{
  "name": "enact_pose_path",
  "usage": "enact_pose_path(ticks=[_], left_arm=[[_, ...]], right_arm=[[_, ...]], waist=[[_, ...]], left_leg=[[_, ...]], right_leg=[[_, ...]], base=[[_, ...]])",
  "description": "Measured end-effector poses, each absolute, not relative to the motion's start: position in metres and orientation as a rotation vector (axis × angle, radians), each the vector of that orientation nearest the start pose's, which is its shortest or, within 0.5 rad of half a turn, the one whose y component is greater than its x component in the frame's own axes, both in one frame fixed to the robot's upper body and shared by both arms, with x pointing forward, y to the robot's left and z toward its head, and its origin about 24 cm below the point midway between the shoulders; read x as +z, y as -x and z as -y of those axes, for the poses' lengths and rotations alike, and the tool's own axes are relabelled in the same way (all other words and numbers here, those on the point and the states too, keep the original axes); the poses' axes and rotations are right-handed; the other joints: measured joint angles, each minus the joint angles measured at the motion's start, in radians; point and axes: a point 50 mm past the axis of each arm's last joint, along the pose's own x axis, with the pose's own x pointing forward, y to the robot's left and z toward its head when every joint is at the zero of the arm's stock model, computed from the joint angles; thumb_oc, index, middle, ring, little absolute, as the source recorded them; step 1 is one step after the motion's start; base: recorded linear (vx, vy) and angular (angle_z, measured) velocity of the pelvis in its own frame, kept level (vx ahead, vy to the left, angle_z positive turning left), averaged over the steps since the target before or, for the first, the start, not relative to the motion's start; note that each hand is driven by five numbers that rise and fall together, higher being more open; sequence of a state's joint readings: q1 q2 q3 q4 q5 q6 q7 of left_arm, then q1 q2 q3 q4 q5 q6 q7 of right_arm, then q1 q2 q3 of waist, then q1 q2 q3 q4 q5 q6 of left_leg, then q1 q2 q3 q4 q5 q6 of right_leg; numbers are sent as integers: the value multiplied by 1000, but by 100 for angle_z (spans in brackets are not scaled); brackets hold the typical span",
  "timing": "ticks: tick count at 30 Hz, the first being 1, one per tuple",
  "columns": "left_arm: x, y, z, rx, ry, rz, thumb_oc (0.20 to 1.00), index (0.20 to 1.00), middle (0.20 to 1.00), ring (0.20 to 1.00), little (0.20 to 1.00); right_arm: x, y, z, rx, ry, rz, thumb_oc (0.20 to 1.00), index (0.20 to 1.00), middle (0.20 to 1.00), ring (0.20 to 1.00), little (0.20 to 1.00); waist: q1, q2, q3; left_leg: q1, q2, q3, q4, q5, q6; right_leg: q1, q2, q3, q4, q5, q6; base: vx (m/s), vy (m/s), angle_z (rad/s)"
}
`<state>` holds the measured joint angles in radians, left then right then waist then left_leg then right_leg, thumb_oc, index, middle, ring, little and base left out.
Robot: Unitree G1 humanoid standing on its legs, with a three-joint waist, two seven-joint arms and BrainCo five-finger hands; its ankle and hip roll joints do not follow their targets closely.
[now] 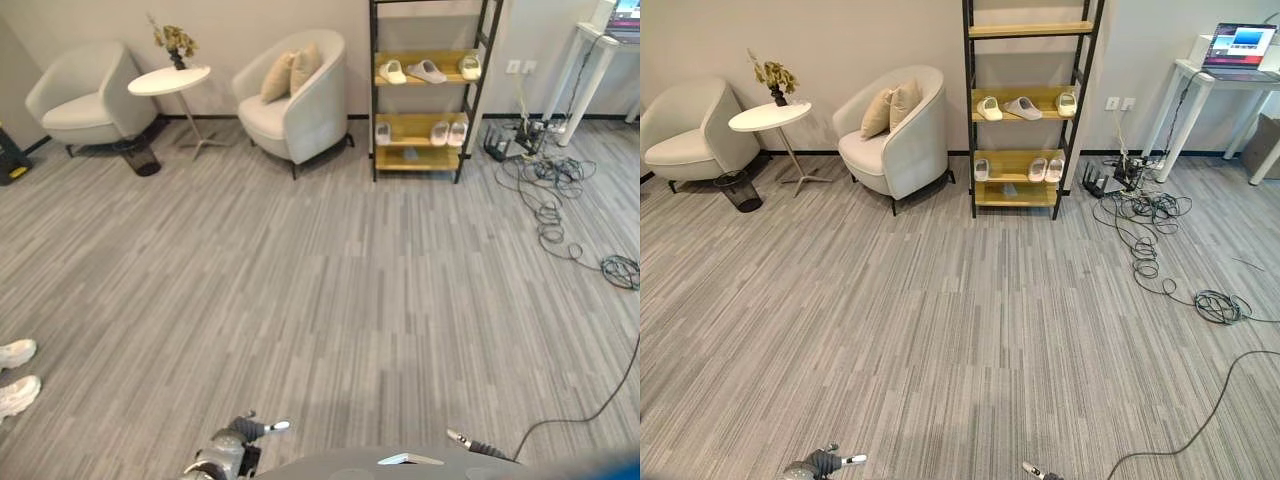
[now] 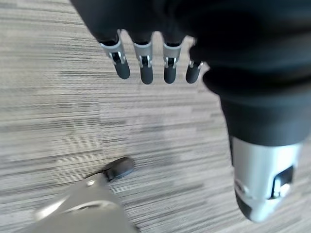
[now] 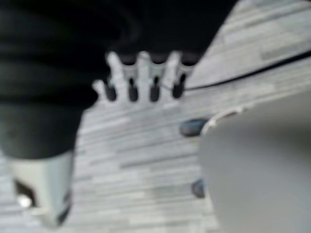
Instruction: Arrange the slippers neatly on the shoe rack.
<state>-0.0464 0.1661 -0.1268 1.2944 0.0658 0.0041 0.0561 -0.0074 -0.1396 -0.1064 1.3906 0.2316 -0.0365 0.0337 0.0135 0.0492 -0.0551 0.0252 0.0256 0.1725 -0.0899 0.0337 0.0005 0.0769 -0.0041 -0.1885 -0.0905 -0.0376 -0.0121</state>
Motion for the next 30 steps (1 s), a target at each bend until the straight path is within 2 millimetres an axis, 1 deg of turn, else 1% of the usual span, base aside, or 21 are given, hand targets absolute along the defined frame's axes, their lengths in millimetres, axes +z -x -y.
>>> enact_pose_path(ticks=[2,3,4,8,9,11,12,14,15,17,21,22,30], left_arm=[[-170,-86,-200,-35,-336,-1262,1000,1000,1000,1000,1000],[-170,-85,-199,-39,-334,-1264,1000,1000,1000,1000,1000],[-170,-85,-203,-30,-351,-1260,1000,1000,1000,1000,1000],[-170,-85,-200,-34,-341,-1256,1000,1000,1000,1000,1000],[-171,-84,-194,-48,-332,-1256,1000,1000,1000,1000,1000],[-171,-84,-195,-54,-328,-1257,1000,1000,1000,1000,1000],[-171,-84,-198,-53,-332,-1259,1000,1000,1000,1000,1000],[-171,-84,-194,-79,-333,-1259,1000,1000,1000,1000,1000],[-172,-84,-193,-113,-363,-1269,1000,1000,1000,1000,1000],[-172,-84,-192,-134,-386,-1278,1000,1000,1000,1000,1000],[-172,-85,-190,-188,-450,-1269,1000,1000,1000,1000,1000],[-173,-81,-191,-198,-469,-1287,1000,1000,1000,1000,1000],[-173,-83,-192,-196,-477,-1298,1000,1000,1000,1000,1000]], right_arm=[[-173,-59,212,-287,-139,-1303,1000,1000,1000,1000,1000],[-173,-59,213,-286,-134,-1303,1000,1000,1000,1000,1000],[-174,-59,209,-277,-141,-1307,1000,1000,1000,1000,1000],[-174,-58,210,-265,-149,-1308,1000,1000,1000,1000,1000],[-174,-58,209,-264,-150,-1309,1000,1000,1000,1000,1000],[-174,-58,209,-259,-147,-1310,1000,1000,1000,1000,1000],[-174,-58,209,-258,-147,-1309,1000,1000,1000,1000,1000],[-174,-58,209,-258,-147,-1310,1000,1000,1000,1000,1000],[-174,-58,208,-255,-148,-1310,1000,1000,1000,1000,1000],[-174,-58,206,-246,-143,-1314,1000,1000,1000,1000,1000],[-175,-58,204,-239,-143,-1315,1000,1000,1000,1000,1000],[-175,-60,203,-236,-145,-1308,1000,1000,1000,1000,1000],[-175,-60,202,-233,-149,-1309,1000,1000,1000,1000,1000]], waist=[[0,-7,-5],[0,-9,-6],[0,-11,-8],[0,-10,-12],[0,-11,-12],[0,-12,-15],[-1,-13,-16],[-3,-19,-14],[-4,-16,-18],[-8,-23,-28],[-10,-24,-34],[-21,-25,-36],[-25,-27,-38]], left_leg=[[1,1,8,0,0,0],[1,1,8,0,0,0],[0,2,9,0,0,0],[-6,1,9,0,0,0],[-7,2,9,0,0,0],[-8,2,10,0,0,0],[-9,2,11,0,0,0],[-10,3,12,0,0,0],[-11,3,14,0,-1,-1],[-12,4,17,0,-2,-2],[-10,7,33,0,-5,-5],[-9,9,37,0,-6,-6],[-7,12,38,0,-6,-6]], right_leg=[[-1,1,5,0,0,0],[-2,1,7,0,0,0],[-2,1,7,0,0,-1],[-10,1,8,0,1,-2],[-10,1,8,0,1,-3],[-12,1,10,0,2,-3],[-13,2,10,0,2,-3],[-15,2,10,0,1,-3],[-16,3,14,0,1,-2],[-19,4,17,0,1,-2],[-23,6,30,0,-1,0],[-25,8,36,0,1,-3],[-23,10,39,-2,3,-7]], base=[[-3,-4,-6],[0,0,0],[0,0,0],[9,-18,-1],[22,-49,-1],[3,-22,-1],[7,-51,-2],[14,-57,-3],[20,-42,-4],[46,-74,-5],[47,-66,-11],[65,-69,-14],[44,-54,-1]])
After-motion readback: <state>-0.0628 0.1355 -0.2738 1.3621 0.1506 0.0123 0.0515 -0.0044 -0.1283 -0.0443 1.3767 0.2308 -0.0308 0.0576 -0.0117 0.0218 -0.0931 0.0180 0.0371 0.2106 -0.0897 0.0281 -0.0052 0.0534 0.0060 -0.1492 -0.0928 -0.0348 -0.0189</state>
